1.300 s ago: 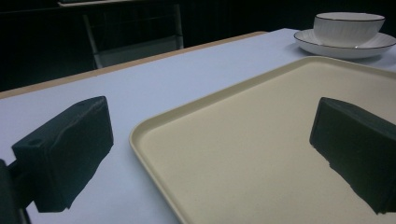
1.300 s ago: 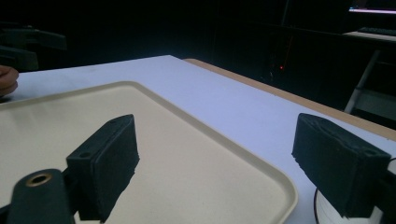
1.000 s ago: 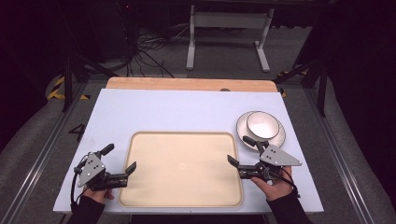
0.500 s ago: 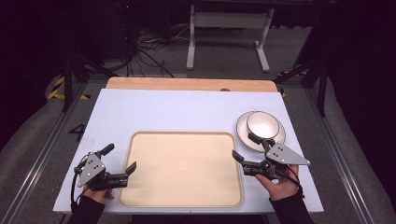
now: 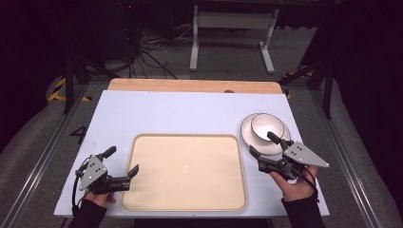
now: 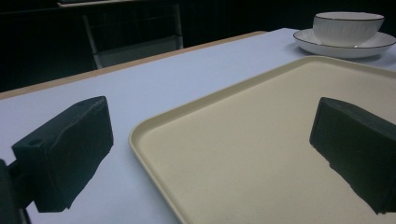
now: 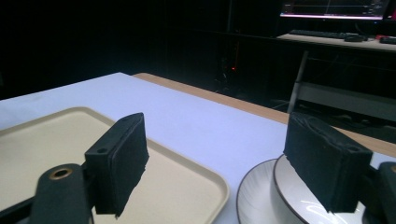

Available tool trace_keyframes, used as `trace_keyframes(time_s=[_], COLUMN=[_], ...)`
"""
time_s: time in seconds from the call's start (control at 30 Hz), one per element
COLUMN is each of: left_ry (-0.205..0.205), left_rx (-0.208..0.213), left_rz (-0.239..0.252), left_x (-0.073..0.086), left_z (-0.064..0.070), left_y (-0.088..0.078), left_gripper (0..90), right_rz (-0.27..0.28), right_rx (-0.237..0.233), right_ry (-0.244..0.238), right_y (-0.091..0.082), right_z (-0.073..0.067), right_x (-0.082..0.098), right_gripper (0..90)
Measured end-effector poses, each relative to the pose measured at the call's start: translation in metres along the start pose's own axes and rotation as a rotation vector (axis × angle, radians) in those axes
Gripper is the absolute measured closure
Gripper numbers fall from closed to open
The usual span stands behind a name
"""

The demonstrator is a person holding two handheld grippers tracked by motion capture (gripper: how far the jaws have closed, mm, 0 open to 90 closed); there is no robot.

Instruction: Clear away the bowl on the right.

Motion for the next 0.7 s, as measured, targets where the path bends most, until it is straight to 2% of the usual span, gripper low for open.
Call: trace_keyframes(time_s=[0.17, 0.33, 0.5, 0.6, 0.7], left_ry=[0.0, 0.001, 0.001, 0.001, 0.001], left_rx=[0.0, 0.0, 0.0, 0.0, 0.0], left_rz=[0.0, 0.0, 0.0, 0.0, 0.0], left_x=[0.0, 0.0, 0.0, 0.0, 0.0], left_z=[0.0, 0.0, 0.0, 0.0, 0.0], left_y=[0.0, 0.0, 0.0, 0.0, 0.0], left_gripper=[0.1, 0.1, 0.1, 0.2, 0.1], right_rz=[-0.005, -0.01, -0.013, -0.012, -0.004], right_rx=[0.038, 0.075, 0.108, 0.122, 0.161], right_ry=[-0.012, 0.006, 0.001, 0.006, 0.007], right_y=[-0.003, -0.006, -0.007, -0.008, -0.009], right_z=[0.008, 0.018, 0.024, 0.027, 0.031], right_x=[0.0, 0.0, 0.002, 0.002, 0.003], right_gripper=[21.0, 20.5, 20.3, 23.0, 23.0])
Point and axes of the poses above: each handheld gripper's, and its own axes: y roughly forward along the jaws, x roughly out of its underside, z roughly to its right, the point moved 3 cm from there along y, roughly forward along the jaws, and after that the axes turned 12 degrees about x, right-handed, at the moved point
